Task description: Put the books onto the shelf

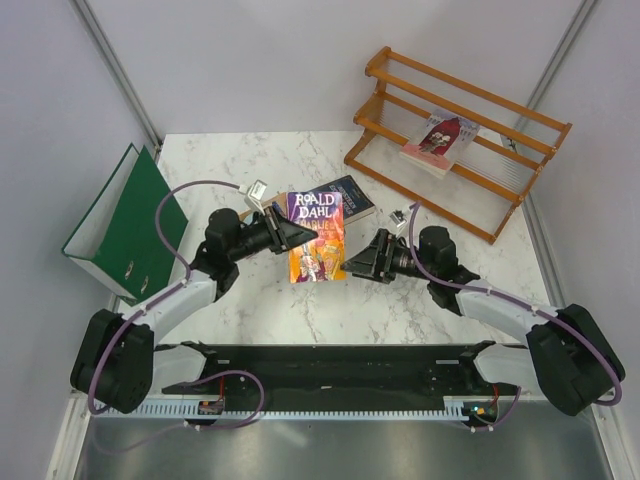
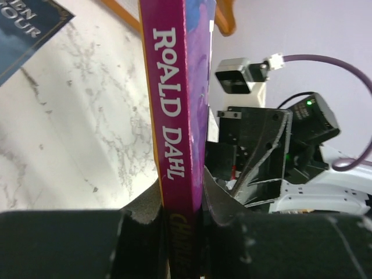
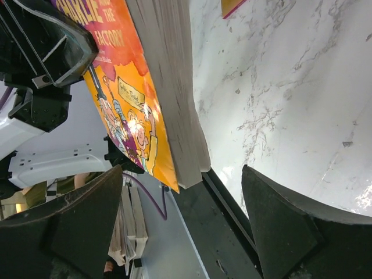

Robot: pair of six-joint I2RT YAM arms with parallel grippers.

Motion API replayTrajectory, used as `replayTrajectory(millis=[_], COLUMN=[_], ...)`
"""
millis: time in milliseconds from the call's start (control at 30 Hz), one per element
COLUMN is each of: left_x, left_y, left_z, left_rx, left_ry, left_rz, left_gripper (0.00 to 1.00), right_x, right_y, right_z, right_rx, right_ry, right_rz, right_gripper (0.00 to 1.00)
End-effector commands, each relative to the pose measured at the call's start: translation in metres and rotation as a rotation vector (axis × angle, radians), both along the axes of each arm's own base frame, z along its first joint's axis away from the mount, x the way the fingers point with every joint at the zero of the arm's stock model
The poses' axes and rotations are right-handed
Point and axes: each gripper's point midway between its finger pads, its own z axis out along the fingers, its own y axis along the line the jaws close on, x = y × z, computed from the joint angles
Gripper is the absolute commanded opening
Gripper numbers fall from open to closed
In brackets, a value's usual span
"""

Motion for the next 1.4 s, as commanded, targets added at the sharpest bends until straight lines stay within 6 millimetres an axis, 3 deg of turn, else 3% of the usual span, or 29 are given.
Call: replayTrajectory(millis=[0, 333, 733, 800, 867, 933, 967, 1133, 1200, 1233, 1367], left_x=[-0.004, -0.003, 0.011, 0.012, 0.014, 0.015, 0.016, 0.018, 0.02, 0.02, 0.022], left_y=[-0.017, -0.03, -0.03, -0.031, -0.03, -0.029, -0.028, -0.03, -0.03, -0.03, -0.029], left_z=[0.053, 0.046, 0.041, 0.039, 0.037, 0.036, 0.035, 0.035, 0.035, 0.035, 0.031], left_rx=[-0.112, -0.126, -0.131, -0.132, -0.13, -0.129, -0.129, -0.122, -0.114, -0.11, -0.074], left_ry=[-0.153, -0.132, -0.094, -0.086, -0.08, -0.077, -0.076, -0.073, -0.074, -0.075, -0.076], left_rz=[-0.129, -0.137, -0.078, -0.074, -0.062, -0.046, -0.042, -0.043, -0.042, -0.043, -0.035], left_gripper=[0.02, 0.02, 0.02, 0.02, 0.02, 0.02, 0.02, 0.02, 0.02, 0.02, 0.03], right_x=[0.001, 0.0, -0.006, -0.009, -0.012, -0.016, -0.018, -0.025, -0.026, -0.026, -0.026], right_y=[0.004, 0.007, 0.011, 0.014, 0.019, 0.025, 0.027, 0.037, 0.038, 0.038, 0.037], right_z=[0.022, 0.029, 0.034, 0.036, 0.043, 0.041, 0.043, 0.038, 0.038, 0.038, 0.04], right_rx=[0.107, 0.201, 0.25, 0.261, 0.29, 0.296, 0.303, 0.298, 0.297, 0.299, 0.291], right_ry=[-0.073, -0.061, -0.046, -0.051, -0.058, -0.041, -0.047, -0.031, -0.029, -0.032, -0.04], right_rz=[0.009, 0.005, 0.023, 0.036, 0.065, 0.093, 0.103, 0.128, 0.132, 0.132, 0.13], right_gripper=[0.9, 0.89, 0.8, 0.75, 0.61, 0.56, 0.49, 0.42, 0.26, 0.12, 0.05])
